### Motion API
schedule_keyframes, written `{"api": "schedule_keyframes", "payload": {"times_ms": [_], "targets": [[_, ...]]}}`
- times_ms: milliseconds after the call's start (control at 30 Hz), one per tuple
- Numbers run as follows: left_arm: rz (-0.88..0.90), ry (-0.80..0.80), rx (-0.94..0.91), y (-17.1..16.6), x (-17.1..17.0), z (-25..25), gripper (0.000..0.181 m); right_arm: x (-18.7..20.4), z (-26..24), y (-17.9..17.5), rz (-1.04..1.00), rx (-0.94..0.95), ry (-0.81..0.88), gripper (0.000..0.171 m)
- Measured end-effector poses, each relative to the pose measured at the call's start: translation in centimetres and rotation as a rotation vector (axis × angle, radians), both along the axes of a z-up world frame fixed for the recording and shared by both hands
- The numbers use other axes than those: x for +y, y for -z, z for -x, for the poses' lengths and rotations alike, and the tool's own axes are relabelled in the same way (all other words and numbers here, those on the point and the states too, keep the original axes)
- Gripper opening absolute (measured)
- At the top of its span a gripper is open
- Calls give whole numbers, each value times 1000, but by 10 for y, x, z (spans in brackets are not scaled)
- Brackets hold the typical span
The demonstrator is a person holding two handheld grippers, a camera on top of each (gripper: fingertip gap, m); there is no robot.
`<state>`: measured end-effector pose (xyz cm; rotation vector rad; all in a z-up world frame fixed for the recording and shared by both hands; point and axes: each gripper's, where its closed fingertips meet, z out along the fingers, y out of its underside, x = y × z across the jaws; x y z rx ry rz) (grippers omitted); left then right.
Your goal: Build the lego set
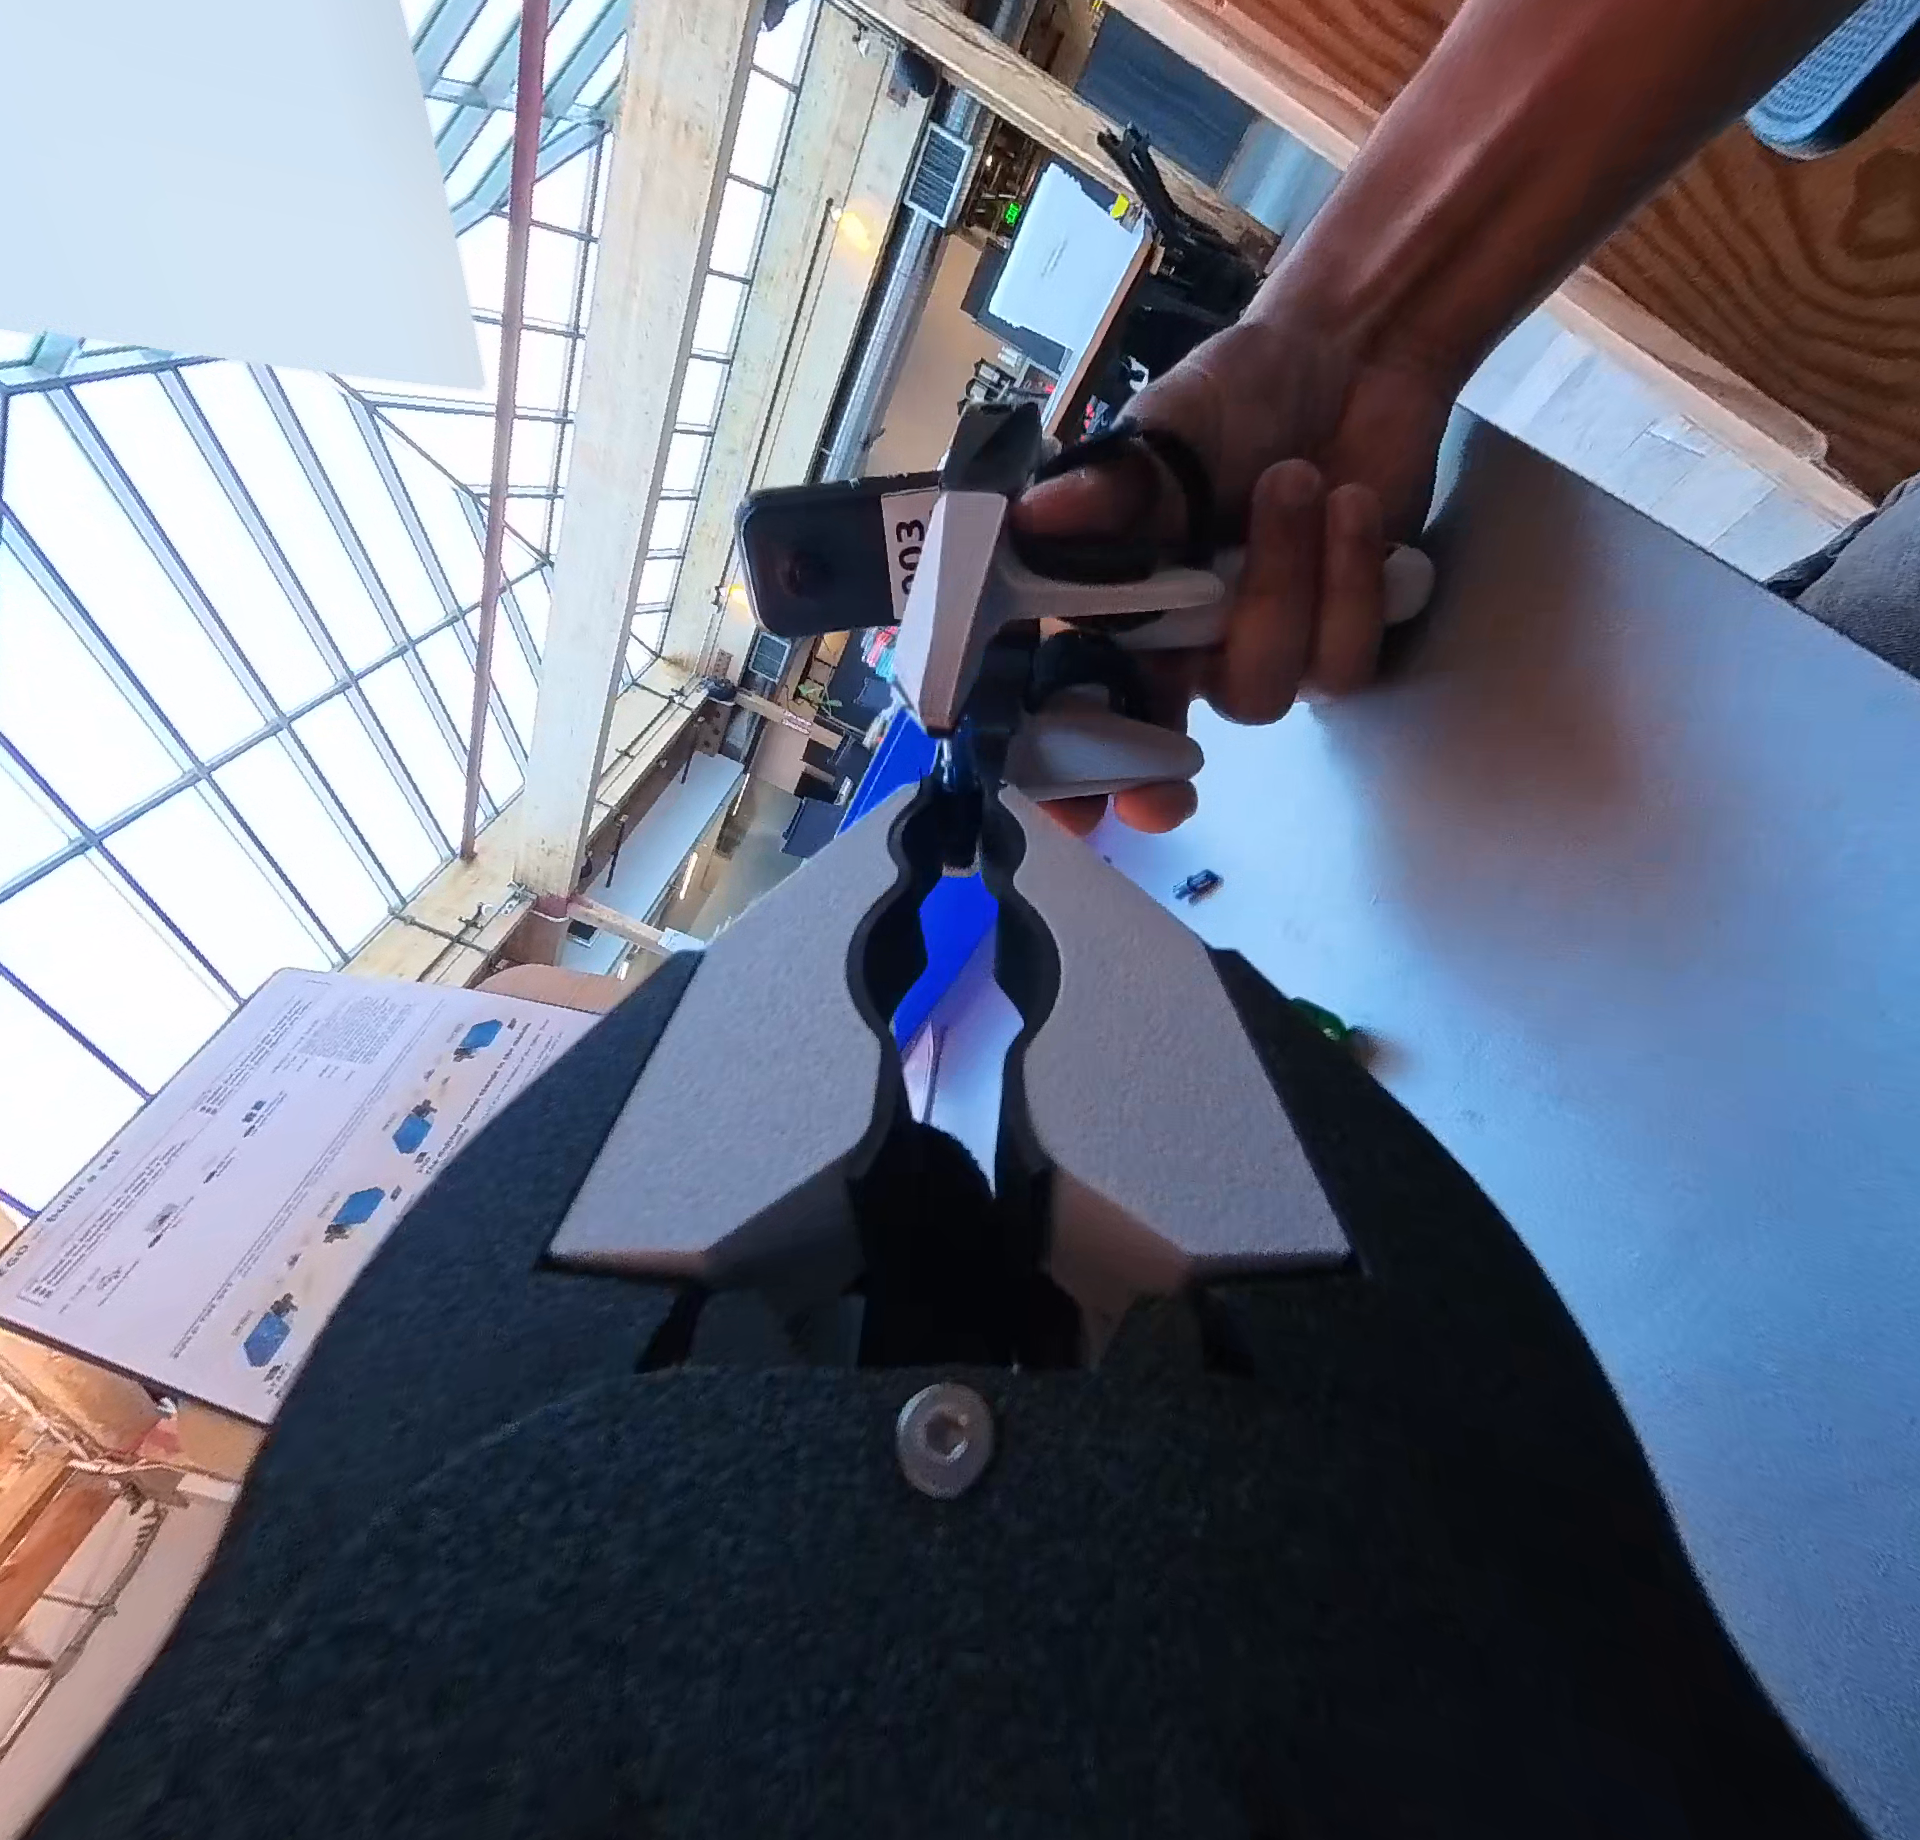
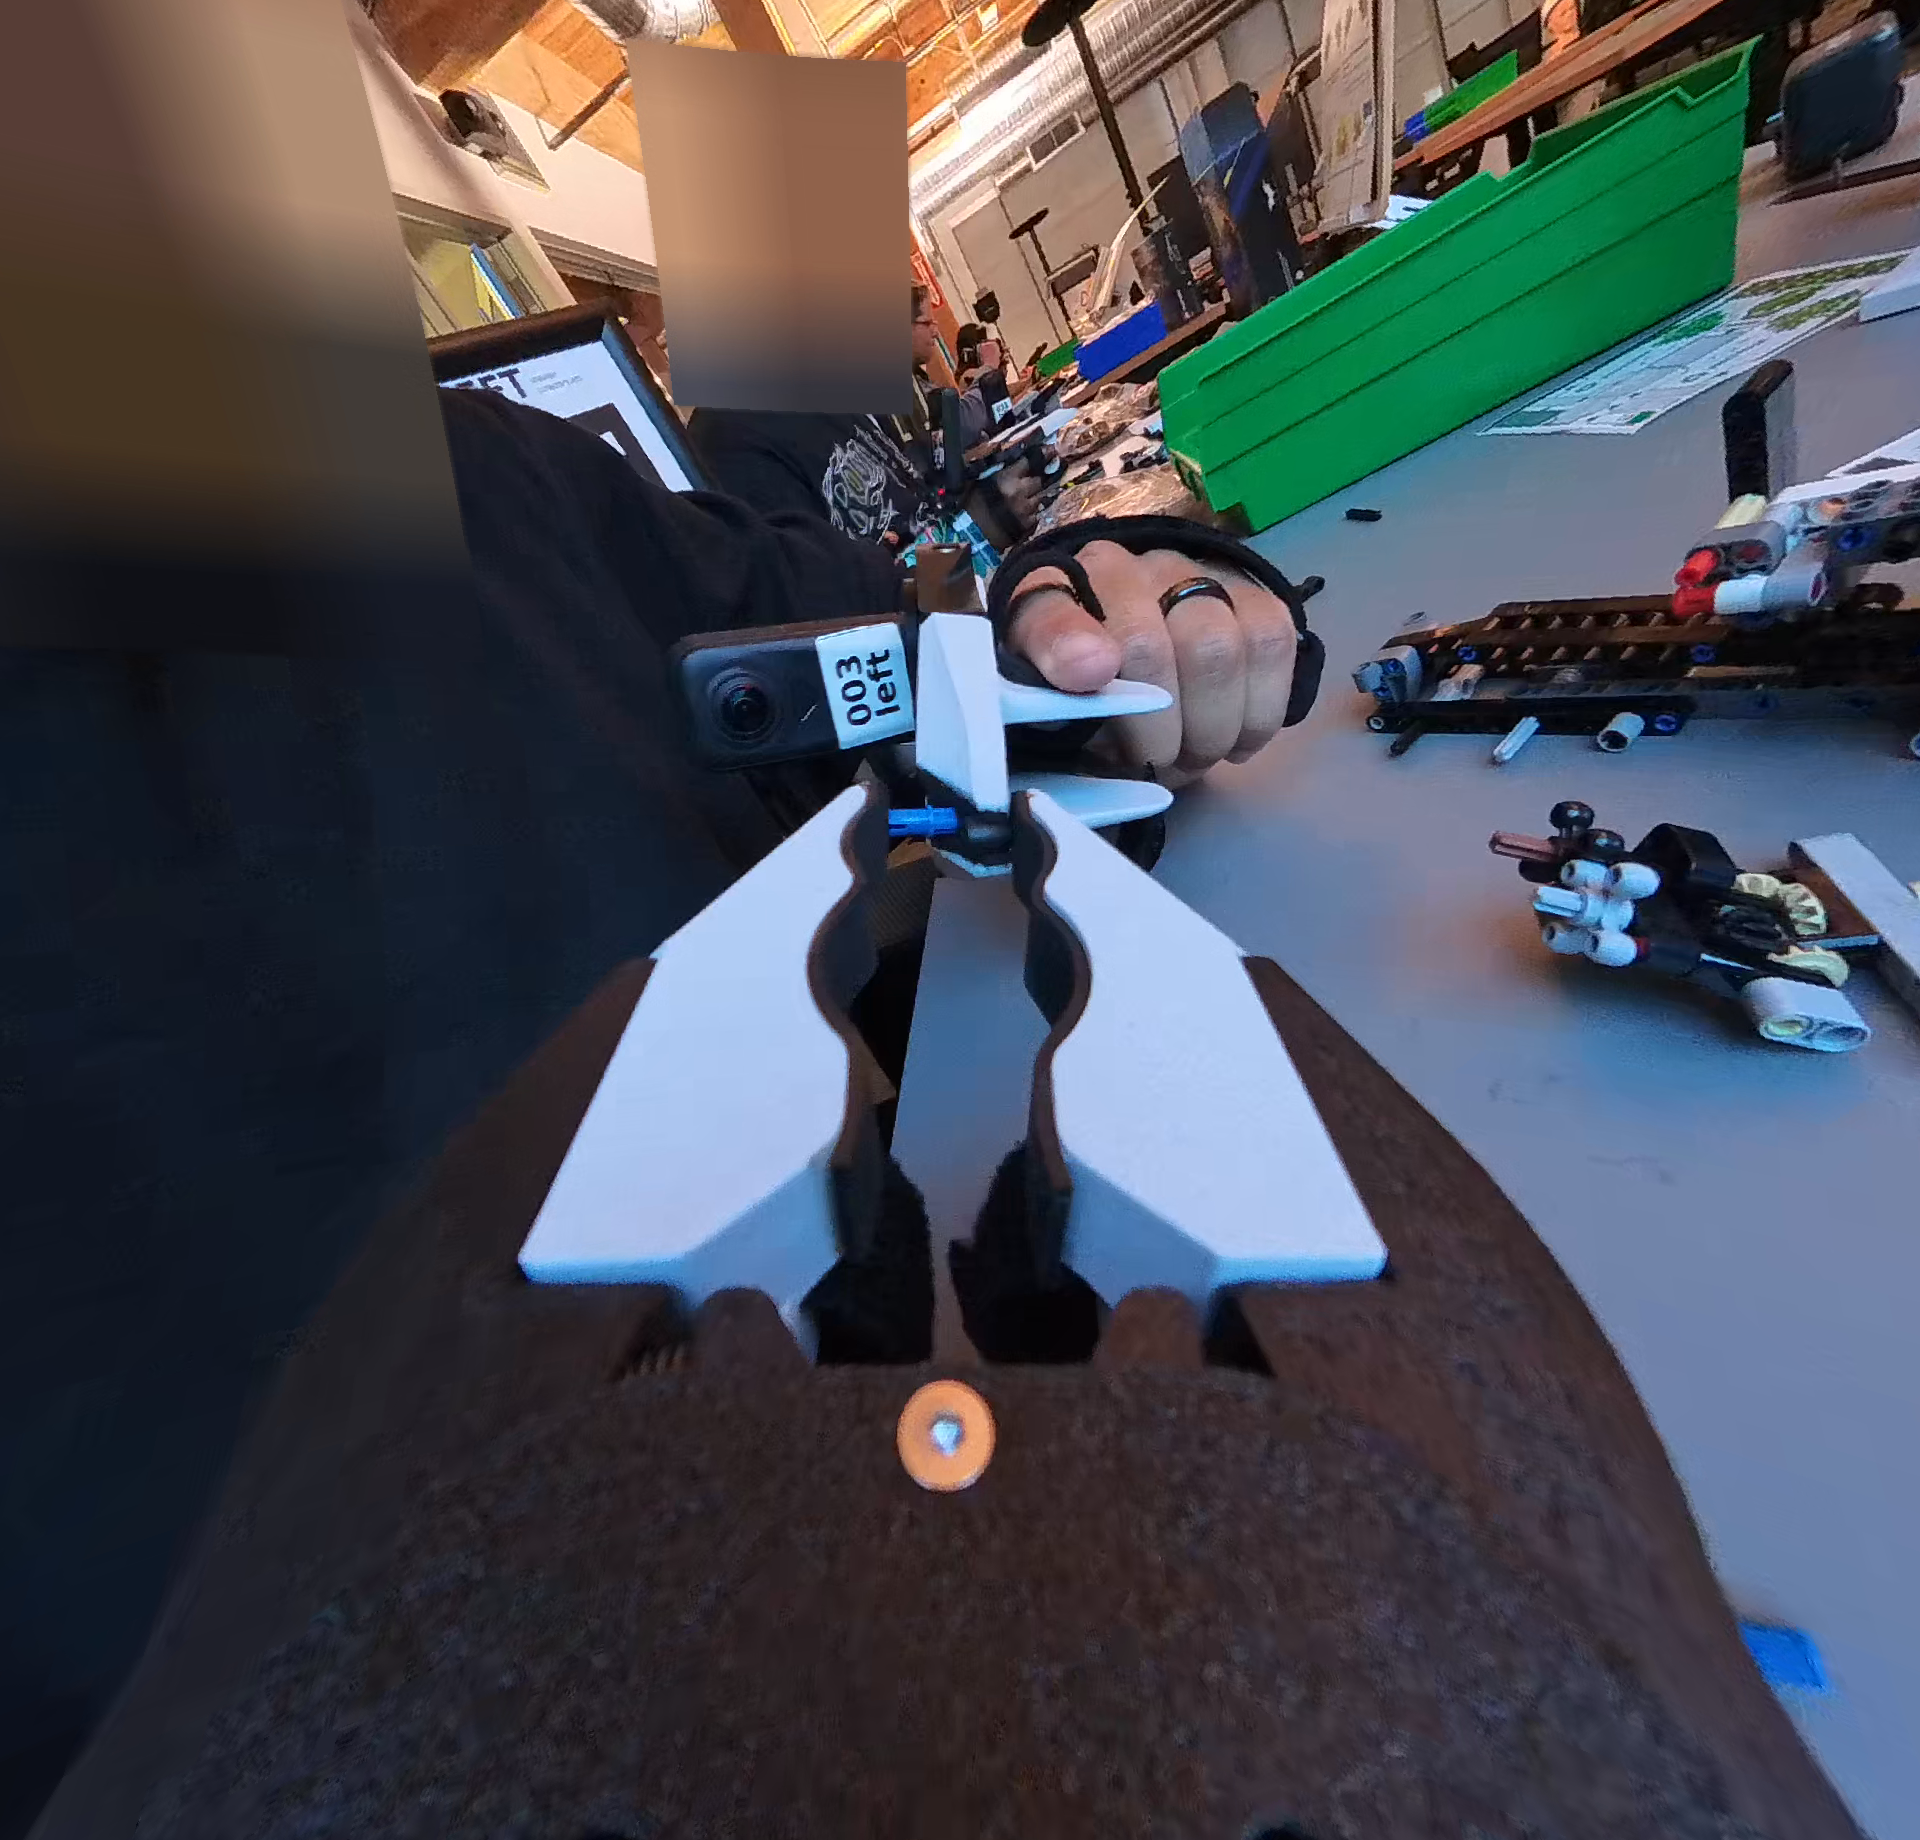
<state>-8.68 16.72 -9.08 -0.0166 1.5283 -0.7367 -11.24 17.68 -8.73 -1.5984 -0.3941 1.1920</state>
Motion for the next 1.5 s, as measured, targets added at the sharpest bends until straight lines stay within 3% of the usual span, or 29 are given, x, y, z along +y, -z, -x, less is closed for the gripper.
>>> {"api": "schedule_keyframes", "payload": {"times_ms": [500,1033,1200,1333,1500], "targets": [[20,-75,72,4,3,-4,4,5,-4,6,3,-73,68,17],[0,-124,26,1,6,-6,5,6,-11,1,-27,-56,137,17],[76,-163,29,-8,18,-8,24,4,-11,-6,-55,-6,132,17],[46,-145,23,-4,14,-6,7,3,-10,-6,-60,-2,121,17],[-5,-154,-18,-6,10,-4,5,3,-10,-7,-63,6,124,17]]}}
